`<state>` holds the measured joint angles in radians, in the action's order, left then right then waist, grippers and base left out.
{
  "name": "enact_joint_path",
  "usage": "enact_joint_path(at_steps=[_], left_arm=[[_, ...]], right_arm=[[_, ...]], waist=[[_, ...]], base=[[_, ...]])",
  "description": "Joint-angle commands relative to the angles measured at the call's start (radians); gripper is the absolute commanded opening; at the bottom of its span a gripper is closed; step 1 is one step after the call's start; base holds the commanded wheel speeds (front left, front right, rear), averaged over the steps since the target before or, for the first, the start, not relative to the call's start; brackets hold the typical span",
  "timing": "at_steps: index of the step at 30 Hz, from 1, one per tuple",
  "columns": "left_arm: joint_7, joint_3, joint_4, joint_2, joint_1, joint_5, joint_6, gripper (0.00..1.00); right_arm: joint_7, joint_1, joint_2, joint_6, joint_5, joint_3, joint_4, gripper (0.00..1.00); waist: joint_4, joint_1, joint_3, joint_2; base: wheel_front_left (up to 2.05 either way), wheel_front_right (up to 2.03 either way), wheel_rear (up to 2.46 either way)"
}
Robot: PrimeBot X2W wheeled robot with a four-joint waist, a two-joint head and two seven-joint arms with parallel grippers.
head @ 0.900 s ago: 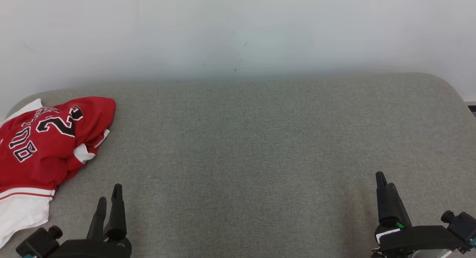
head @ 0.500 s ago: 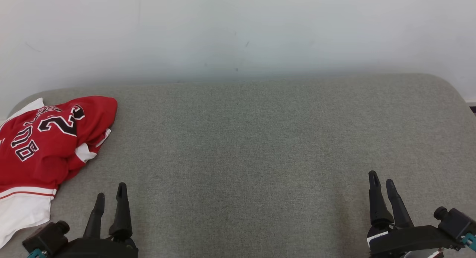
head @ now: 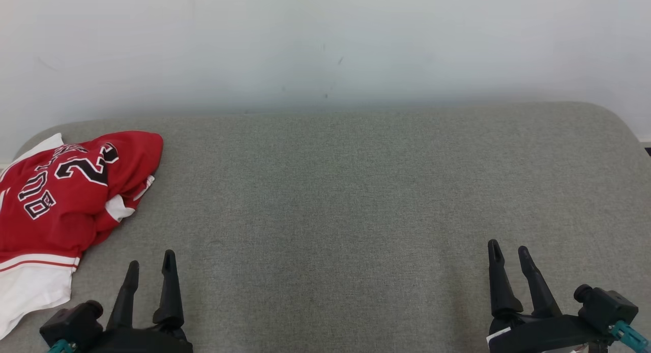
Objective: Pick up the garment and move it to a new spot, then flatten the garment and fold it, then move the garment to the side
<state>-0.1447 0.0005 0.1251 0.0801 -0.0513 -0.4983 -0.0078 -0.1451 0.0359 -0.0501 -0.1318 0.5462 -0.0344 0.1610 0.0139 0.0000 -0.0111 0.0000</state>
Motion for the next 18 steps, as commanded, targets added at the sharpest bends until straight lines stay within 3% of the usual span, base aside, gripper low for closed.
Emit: enact_joint_path(at_steps=[1, 18], left_arm=[[-0.012, 0.000, -0.010, 0.011, 0.003, 0.030, 0.006, 1.00], [-0.051, -0.002, -0.011, 0.021, 0.006, 0.175, 0.016, 1.00]], right_arm=[[-0.011, 0.001, -0.003, 0.001, -0.036, -0.006, -0.008, 1.00], [-0.050, -0.002, -0.002, 0.001, -0.196, -0.027, -0.010, 1.00]], waist=[[0.001, 0.0000, 0.000, 0.0000], [0.008, 0.0000, -0.003, 0.0000]], base=[[0.00, 0.00, 0.00], [0.00, 0.00, 0.00]])
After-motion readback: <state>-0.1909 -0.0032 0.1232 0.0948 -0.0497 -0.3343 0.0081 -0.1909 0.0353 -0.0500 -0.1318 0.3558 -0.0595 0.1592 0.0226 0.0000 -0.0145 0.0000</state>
